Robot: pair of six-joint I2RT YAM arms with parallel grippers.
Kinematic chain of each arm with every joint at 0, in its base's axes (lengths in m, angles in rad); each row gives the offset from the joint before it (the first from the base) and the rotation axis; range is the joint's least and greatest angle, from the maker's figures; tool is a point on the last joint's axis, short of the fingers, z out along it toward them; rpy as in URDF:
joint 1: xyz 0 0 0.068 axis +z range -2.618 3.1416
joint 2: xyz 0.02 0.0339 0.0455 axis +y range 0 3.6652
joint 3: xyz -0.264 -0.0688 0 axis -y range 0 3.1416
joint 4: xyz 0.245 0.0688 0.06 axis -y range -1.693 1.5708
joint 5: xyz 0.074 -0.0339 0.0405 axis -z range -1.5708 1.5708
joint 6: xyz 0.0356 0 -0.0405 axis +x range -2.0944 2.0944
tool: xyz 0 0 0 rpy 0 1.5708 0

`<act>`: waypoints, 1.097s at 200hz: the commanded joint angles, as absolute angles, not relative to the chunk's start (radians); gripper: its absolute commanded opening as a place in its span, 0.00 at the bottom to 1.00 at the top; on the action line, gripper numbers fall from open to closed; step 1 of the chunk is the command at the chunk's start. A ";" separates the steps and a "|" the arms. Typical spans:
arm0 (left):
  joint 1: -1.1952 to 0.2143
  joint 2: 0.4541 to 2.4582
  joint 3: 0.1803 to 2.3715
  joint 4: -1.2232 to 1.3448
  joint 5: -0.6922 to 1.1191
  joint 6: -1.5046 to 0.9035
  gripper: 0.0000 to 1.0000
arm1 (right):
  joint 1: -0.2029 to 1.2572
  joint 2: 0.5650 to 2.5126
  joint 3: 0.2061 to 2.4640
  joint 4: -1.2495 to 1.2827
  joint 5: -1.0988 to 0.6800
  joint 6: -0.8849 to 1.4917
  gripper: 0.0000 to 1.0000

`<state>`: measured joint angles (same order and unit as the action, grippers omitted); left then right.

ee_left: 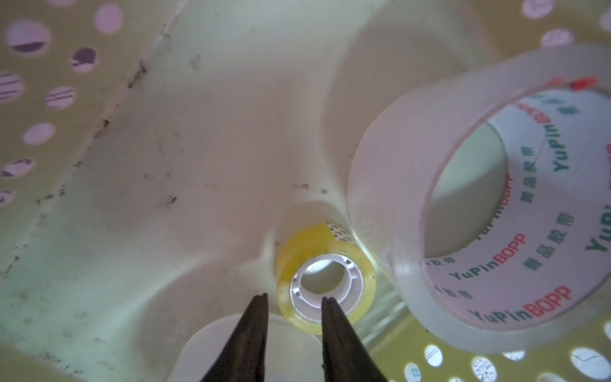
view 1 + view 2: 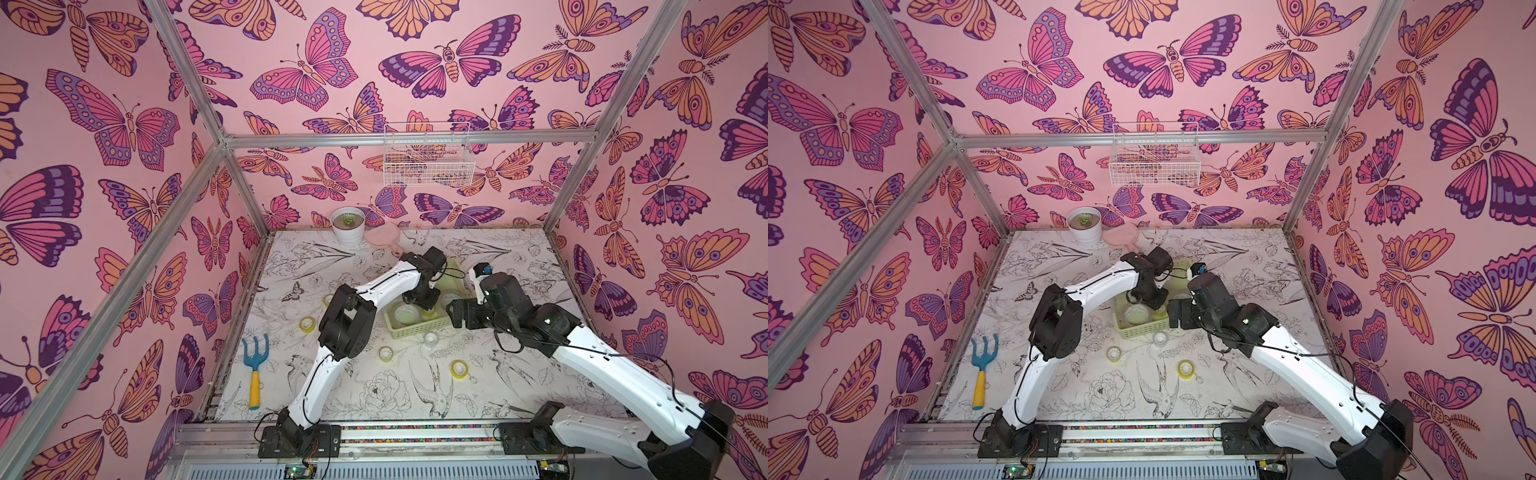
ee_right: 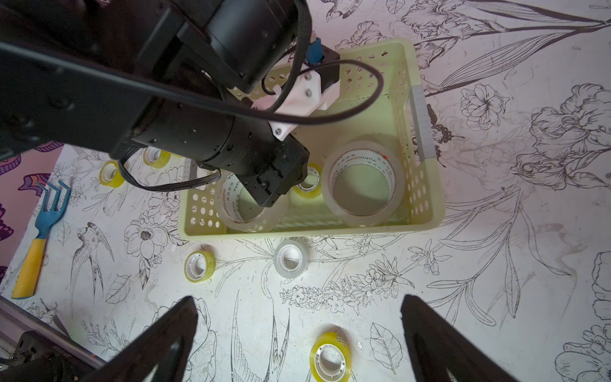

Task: Put the transparent tape into the storage box
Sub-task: Place the tape in the storage box.

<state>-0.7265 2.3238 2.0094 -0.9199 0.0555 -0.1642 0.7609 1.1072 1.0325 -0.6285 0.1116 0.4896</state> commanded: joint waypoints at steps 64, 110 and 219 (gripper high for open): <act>-0.616 2.086 1.948 -0.954 0.021 -0.281 0.82 | 0.767 1.153 1.077 -0.602 0.089 0.447 0.99; -0.541 1.970 1.830 -0.953 -0.006 -0.365 1.00 | 0.766 1.218 1.102 -0.560 0.042 0.428 0.99; -0.340 1.769 1.525 -0.906 -0.108 -0.463 0.97 | 0.800 1.475 1.309 -0.527 -0.112 0.360 0.99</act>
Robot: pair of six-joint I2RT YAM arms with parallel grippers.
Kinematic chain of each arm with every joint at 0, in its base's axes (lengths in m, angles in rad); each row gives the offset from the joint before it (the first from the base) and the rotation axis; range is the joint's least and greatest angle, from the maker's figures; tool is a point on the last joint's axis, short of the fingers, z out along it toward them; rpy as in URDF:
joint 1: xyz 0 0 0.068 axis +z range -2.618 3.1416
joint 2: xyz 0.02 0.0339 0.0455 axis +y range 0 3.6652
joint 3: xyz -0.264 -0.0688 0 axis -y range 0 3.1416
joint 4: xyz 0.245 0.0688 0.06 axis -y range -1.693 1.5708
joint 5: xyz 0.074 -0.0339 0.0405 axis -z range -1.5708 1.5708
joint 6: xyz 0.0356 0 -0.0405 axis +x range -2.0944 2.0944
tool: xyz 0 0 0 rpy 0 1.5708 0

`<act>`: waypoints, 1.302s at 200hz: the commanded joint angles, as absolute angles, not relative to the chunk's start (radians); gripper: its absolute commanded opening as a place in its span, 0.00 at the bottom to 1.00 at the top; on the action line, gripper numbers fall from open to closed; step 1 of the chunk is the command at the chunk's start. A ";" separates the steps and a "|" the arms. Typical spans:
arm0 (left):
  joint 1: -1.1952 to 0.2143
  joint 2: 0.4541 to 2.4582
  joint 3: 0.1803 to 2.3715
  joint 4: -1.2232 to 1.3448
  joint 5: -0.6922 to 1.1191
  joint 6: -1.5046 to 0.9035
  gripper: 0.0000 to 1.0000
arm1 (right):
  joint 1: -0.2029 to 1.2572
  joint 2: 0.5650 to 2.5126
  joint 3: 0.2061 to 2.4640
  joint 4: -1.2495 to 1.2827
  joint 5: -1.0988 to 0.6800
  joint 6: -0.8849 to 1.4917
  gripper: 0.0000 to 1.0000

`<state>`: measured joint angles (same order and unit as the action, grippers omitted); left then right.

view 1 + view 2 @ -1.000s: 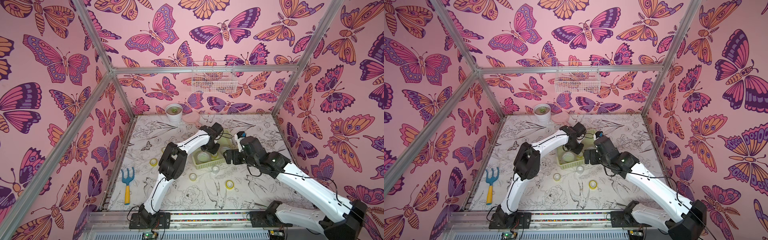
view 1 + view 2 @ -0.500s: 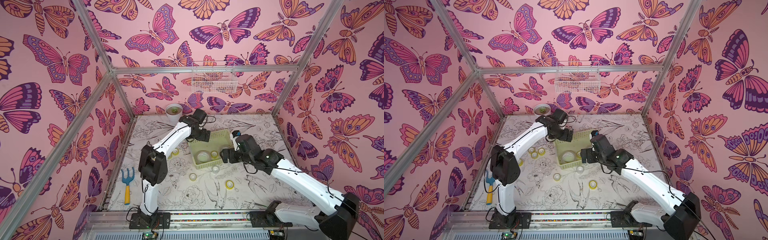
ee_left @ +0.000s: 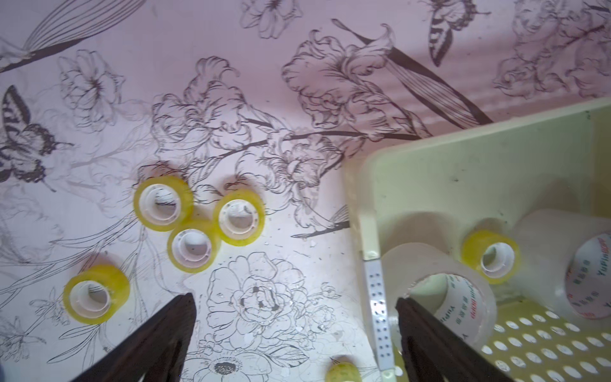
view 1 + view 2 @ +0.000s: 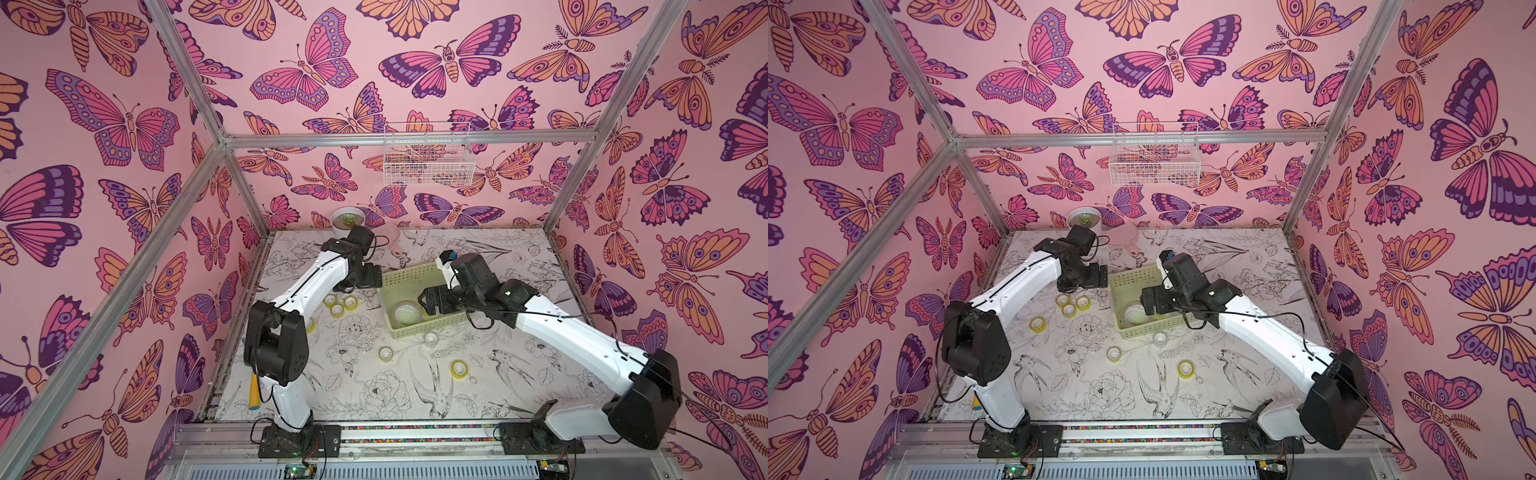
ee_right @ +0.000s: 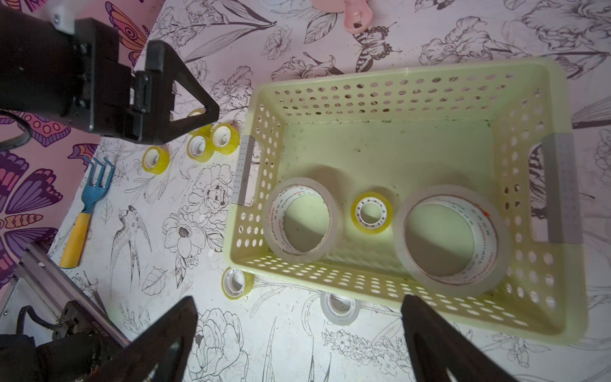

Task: Put the transparent tape into the storage box
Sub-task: Place the tape in the storage box.

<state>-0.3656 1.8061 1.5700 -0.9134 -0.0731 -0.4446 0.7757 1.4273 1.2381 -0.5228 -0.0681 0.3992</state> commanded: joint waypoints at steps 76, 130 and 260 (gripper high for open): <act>-0.252 1.835 1.448 -0.805 -0.092 -0.411 0.46 | 0.833 1.562 1.409 -0.569 -0.158 0.334 0.99; -0.225 1.944 1.466 -0.760 -0.062 -0.392 0.35 | 0.834 1.562 1.419 -0.587 -0.138 0.334 0.99; -0.214 2.024 1.435 -0.727 -0.032 -0.364 0.27 | 0.834 1.560 1.417 -0.601 -0.120 0.334 0.99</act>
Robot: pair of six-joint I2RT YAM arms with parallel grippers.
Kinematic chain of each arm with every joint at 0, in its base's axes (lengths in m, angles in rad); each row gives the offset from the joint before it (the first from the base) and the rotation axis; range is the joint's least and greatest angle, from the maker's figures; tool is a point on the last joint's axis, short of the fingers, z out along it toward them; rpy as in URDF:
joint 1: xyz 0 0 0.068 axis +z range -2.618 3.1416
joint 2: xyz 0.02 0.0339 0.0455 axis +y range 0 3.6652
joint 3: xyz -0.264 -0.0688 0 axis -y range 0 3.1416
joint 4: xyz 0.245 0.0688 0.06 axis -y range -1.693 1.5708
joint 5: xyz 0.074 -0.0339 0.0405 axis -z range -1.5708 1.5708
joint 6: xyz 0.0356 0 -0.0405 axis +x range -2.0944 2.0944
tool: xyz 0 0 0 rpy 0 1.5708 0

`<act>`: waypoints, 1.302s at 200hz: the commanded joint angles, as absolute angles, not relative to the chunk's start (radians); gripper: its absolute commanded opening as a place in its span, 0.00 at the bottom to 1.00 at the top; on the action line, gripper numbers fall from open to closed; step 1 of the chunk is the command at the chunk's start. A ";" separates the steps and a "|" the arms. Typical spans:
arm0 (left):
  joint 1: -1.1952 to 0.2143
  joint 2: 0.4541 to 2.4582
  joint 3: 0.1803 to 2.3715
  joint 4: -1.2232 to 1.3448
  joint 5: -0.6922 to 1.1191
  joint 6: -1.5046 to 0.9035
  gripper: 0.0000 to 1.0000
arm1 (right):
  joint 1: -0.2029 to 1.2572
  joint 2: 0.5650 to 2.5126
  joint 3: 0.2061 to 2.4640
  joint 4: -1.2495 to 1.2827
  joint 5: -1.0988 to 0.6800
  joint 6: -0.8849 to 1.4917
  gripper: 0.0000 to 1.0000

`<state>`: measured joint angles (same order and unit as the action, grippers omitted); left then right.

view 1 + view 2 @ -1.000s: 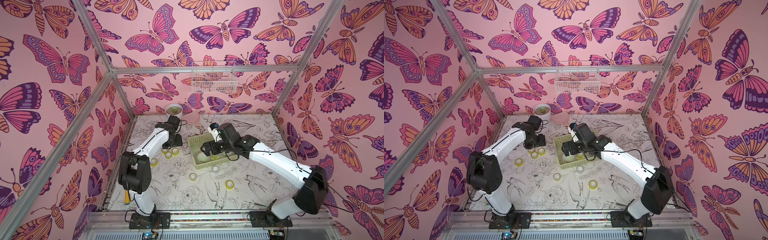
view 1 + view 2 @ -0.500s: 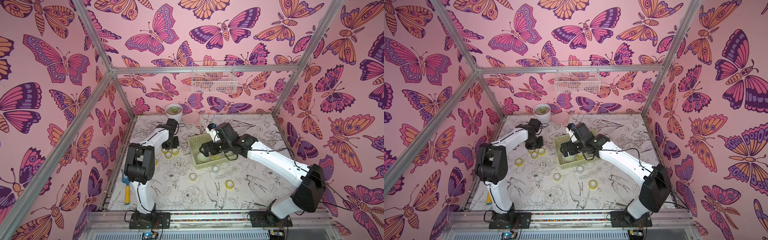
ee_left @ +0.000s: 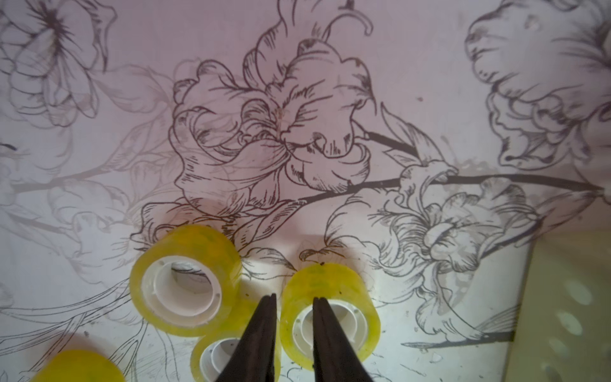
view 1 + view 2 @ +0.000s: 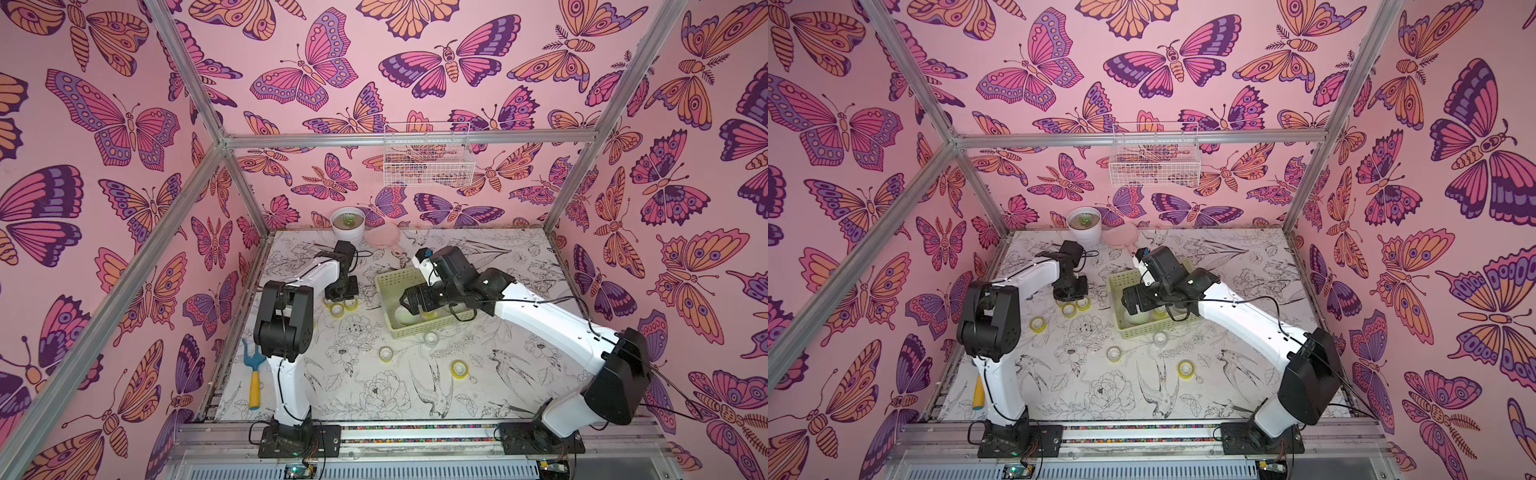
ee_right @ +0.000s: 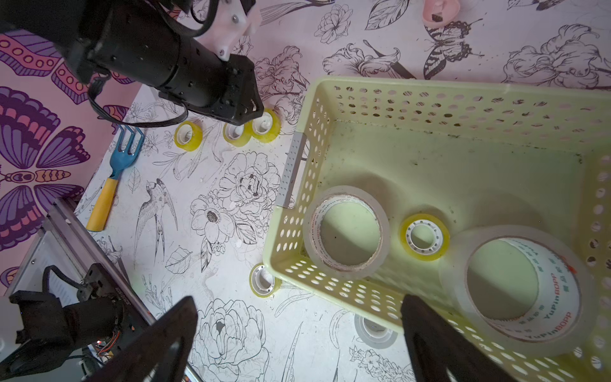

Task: Put the transparent tape into the storage box
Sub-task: Place the tape in the storage box, then pick up the tape at the center of the board.

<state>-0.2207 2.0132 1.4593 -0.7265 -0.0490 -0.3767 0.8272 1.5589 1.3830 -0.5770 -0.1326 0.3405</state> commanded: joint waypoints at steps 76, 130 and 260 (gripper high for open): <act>-0.214 2.045 1.421 -0.732 -0.032 -0.354 0.27 | 0.834 1.556 1.405 -0.591 -0.123 0.342 0.99; -0.215 1.992 1.411 -0.738 -0.078 -0.360 0.29 | 0.834 1.549 1.393 -0.583 -0.121 0.348 0.99; -0.217 1.943 1.371 -0.750 -0.031 -0.351 0.31 | 0.834 1.554 1.387 -0.575 -0.125 0.351 0.99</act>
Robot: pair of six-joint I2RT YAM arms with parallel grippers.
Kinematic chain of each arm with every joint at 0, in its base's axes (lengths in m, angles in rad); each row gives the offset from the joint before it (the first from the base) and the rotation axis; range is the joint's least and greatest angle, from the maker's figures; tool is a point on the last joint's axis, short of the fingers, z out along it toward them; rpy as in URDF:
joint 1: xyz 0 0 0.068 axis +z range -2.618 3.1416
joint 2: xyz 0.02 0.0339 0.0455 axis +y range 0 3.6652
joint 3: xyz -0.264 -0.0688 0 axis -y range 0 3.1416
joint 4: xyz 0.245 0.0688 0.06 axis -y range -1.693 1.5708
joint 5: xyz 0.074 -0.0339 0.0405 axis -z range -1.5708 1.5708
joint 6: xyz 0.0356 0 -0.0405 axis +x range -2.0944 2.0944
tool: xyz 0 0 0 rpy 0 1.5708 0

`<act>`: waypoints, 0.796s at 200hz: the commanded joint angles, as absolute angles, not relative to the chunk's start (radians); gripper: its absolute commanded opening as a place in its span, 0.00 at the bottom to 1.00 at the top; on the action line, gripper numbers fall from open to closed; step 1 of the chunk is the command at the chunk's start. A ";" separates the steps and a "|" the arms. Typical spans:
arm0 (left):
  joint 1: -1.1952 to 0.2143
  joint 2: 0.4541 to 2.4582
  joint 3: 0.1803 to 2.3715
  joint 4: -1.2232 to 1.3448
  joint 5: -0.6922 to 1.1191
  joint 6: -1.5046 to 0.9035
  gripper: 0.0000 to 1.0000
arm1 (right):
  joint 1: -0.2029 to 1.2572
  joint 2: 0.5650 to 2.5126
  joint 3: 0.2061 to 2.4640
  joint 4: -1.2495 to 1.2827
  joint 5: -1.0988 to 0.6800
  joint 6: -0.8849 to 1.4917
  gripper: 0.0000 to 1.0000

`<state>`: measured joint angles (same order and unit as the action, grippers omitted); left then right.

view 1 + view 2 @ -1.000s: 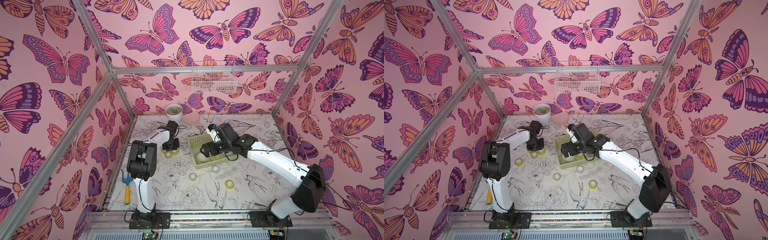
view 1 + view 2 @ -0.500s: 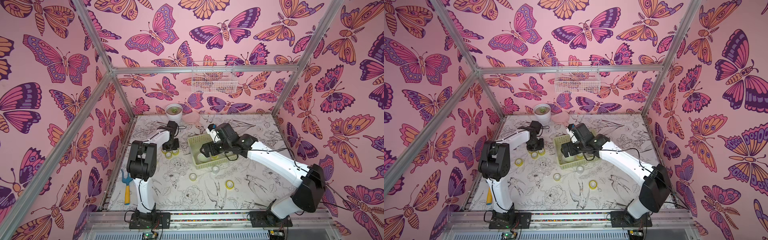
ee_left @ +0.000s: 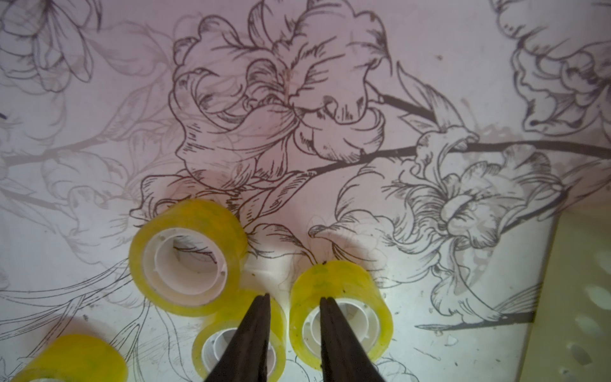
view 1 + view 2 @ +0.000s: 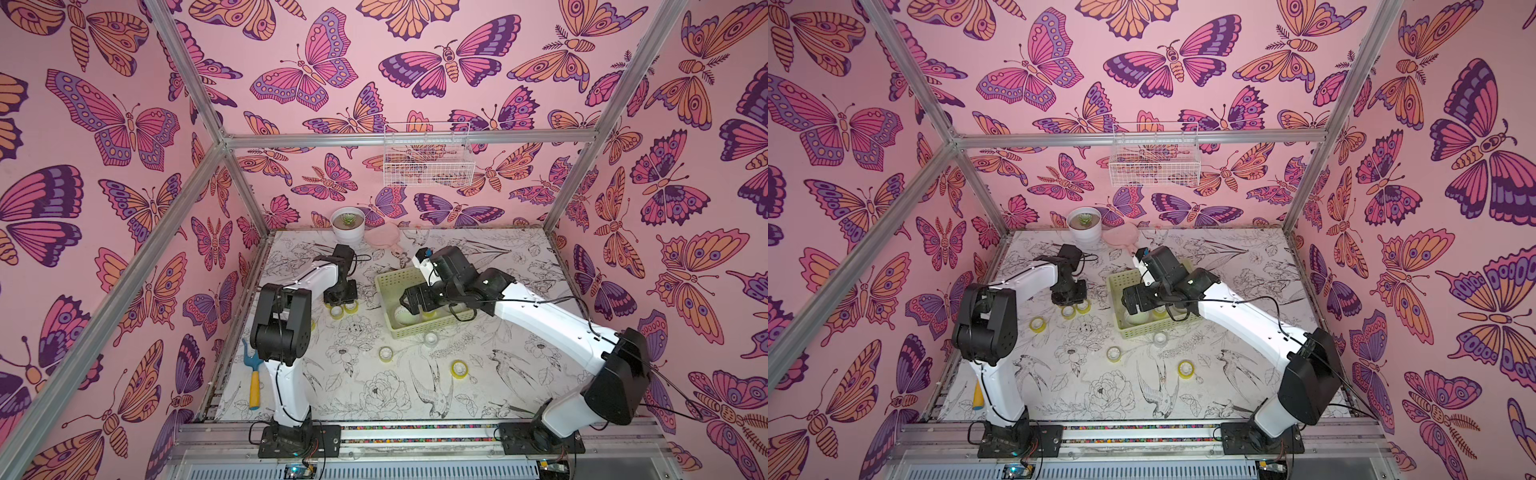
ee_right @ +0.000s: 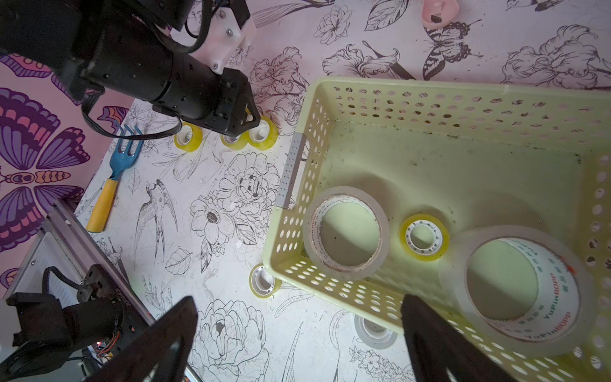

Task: Put the transparent tape into the storage box
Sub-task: Pick up the tape at the center of the board.

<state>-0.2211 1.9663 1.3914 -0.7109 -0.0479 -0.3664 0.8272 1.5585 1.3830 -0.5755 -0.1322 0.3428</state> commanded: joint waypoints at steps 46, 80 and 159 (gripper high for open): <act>-0.223 1.905 1.349 -0.749 0.001 -0.345 0.32 | 0.834 1.550 1.379 -0.576 -0.123 0.355 0.99; -0.224 1.893 1.334 -0.749 0.016 -0.330 0.32 | 0.834 1.551 1.377 -0.572 -0.123 0.354 0.99; -0.226 1.950 1.341 -0.750 -0.017 -0.326 0.33 | 0.834 1.550 1.379 -0.574 -0.122 0.353 0.99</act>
